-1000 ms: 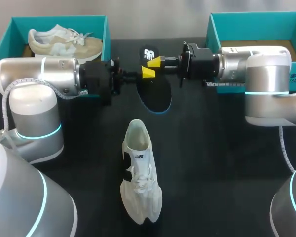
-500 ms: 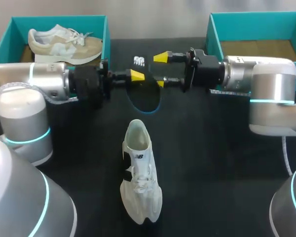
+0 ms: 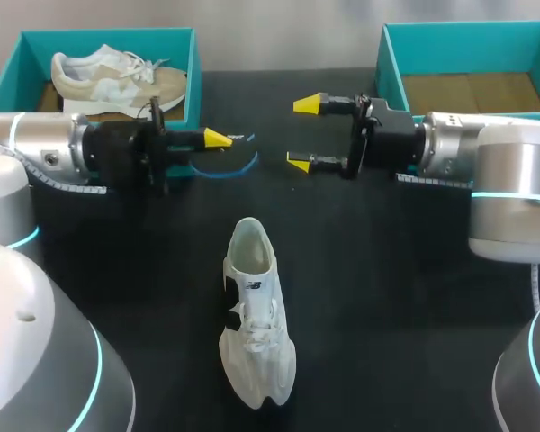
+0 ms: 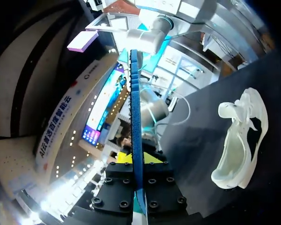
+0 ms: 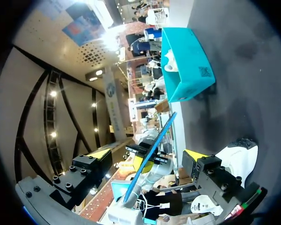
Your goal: Take the shoe out of the shoebox, open the shoe tongue, remove and reinsert the insole, then place the shoe into the shoebox
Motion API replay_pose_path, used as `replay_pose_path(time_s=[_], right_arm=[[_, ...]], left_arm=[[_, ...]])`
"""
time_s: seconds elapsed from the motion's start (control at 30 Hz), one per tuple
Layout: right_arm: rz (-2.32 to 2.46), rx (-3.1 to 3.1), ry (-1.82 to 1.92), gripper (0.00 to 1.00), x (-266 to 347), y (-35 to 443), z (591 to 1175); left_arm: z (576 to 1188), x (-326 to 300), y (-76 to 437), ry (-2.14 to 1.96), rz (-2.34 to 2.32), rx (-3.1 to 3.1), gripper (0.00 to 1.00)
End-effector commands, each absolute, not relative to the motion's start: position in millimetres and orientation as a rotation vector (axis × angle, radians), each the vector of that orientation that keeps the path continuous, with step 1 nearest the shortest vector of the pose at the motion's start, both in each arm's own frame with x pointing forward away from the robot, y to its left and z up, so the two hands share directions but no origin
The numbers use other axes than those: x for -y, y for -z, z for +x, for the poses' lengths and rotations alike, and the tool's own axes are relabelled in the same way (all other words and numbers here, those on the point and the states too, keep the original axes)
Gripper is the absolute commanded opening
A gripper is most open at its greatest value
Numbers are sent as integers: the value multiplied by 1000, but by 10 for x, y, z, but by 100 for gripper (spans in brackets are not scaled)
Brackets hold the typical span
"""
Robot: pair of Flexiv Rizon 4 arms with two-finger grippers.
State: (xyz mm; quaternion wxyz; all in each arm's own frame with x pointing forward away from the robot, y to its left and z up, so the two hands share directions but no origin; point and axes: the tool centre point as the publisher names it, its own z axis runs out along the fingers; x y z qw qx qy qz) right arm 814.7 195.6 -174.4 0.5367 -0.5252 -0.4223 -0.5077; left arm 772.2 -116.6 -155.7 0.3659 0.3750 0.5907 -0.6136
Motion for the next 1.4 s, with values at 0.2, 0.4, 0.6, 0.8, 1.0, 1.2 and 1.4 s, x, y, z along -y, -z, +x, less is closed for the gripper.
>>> replay_pose_path(time_s=[0.2,0.4,0.6,0.8,1.0,1.2,1.4], right_arm=[[-1255,1004,1211,100,-1965,1740,8135],[-1255,1004,1211,100,-1965,1740,8135],[-1255,1004,1211,100,-1965,1740,8135],[-1255,1004,1211,100,-1965,1740,8135],[-1255,1004,1211,100,-1965,1740,8135],[-1255,1004,1211,100,-1965,1740,8135],[-1255,1004,1211,100,-1965,1740,8135]], left_arm=[[7737,1187,1575,1566,944,-1563,0],[7627,1142,1356,1522,758,-1875,0],[7725,1035,1301,1867,378,-2209,0],[7732,1029,1328,1858,323,-2297,0],[7732,1029,1328,1858,323,-2297,0],[7732,1029,1328,1858,323,-2297,0],[7732,912,1520,2050,-226,-2396,0]])
